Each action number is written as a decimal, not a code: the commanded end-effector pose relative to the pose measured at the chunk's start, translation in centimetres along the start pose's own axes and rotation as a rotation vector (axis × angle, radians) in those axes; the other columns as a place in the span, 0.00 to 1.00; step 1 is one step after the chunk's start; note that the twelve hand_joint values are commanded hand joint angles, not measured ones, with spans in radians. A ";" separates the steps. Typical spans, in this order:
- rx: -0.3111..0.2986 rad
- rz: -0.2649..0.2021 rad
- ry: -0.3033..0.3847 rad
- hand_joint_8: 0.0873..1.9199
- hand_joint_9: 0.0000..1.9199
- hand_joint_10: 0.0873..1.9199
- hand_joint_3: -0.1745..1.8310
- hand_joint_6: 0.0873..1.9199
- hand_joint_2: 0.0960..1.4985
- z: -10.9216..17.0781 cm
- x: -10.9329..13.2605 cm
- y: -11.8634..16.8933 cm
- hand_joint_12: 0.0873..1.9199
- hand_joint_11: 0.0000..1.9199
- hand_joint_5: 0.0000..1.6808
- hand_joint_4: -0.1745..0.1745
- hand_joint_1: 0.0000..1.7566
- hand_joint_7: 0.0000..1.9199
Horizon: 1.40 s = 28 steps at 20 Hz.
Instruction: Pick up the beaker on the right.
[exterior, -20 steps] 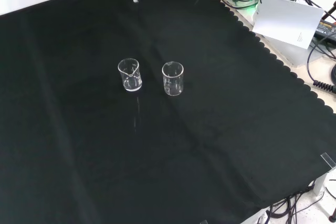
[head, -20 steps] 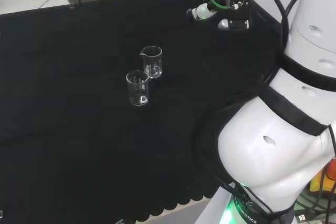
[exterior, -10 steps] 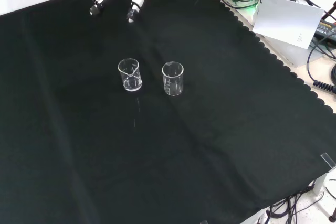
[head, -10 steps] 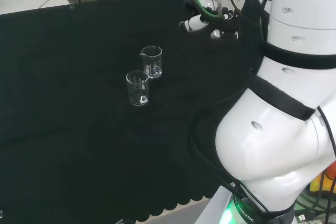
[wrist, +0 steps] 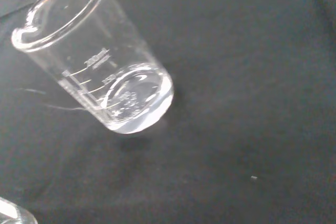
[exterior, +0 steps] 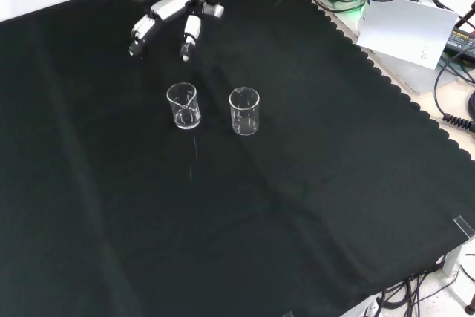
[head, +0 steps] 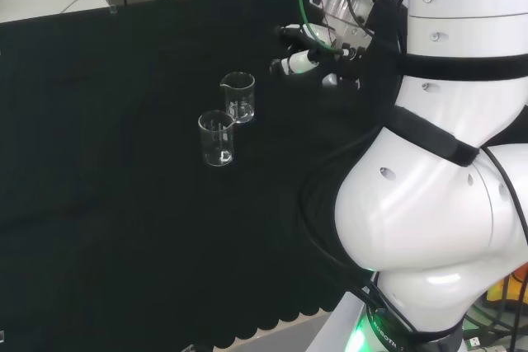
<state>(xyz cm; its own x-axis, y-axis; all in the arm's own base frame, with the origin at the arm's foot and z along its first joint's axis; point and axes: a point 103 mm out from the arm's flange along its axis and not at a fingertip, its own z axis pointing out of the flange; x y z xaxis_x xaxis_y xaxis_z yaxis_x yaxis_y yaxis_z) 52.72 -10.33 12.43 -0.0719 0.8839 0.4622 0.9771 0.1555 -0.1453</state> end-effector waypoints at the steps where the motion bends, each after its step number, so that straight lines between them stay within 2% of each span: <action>1: 0.015 -0.107 0.034 0.31 0.19 0.31 0.00 0.00 0.59 2.2 1.0 2.1 0.71 0.08 0.24 0.40 0.45 0.09; 7: 0.083 -0.186 0.086 0.31 0.20 0.31 0.00 0.00 0.58 3.8 1.2 2.8 0.71 0.07 0.23 0.41 0.45 0.10; 13: 0.082 -0.240 0.127 0.31 0.19 0.31 0.00 0.00 0.57 5.3 2.1 2.7 0.71 0.05 0.22 0.41 0.44 0.09; 19: 0.068 -0.291 0.131 0.31 0.20 0.31 0.00 0.00 0.56 6.4 3.1 2.1 0.71 0.05 0.21 0.41 0.44 0.09; 22: 0.058 -0.301 0.138 0.31 0.20 0.31 0.00 0.00 0.56 7.1 3.3 1.9 0.72 0.05 0.21 0.41 0.43 0.09; 28: -0.014 -0.286 0.179 0.32 0.21 0.31 0.00 0.00 0.56 7.9 2.8 2.5 0.72 0.06 0.23 0.40 0.45 0.11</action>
<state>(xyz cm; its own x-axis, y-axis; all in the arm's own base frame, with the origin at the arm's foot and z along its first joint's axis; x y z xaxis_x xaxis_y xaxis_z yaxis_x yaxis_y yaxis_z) 53.07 -4.11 7.25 -0.3122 0.7210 0.6186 0.9130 0.4076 -0.0143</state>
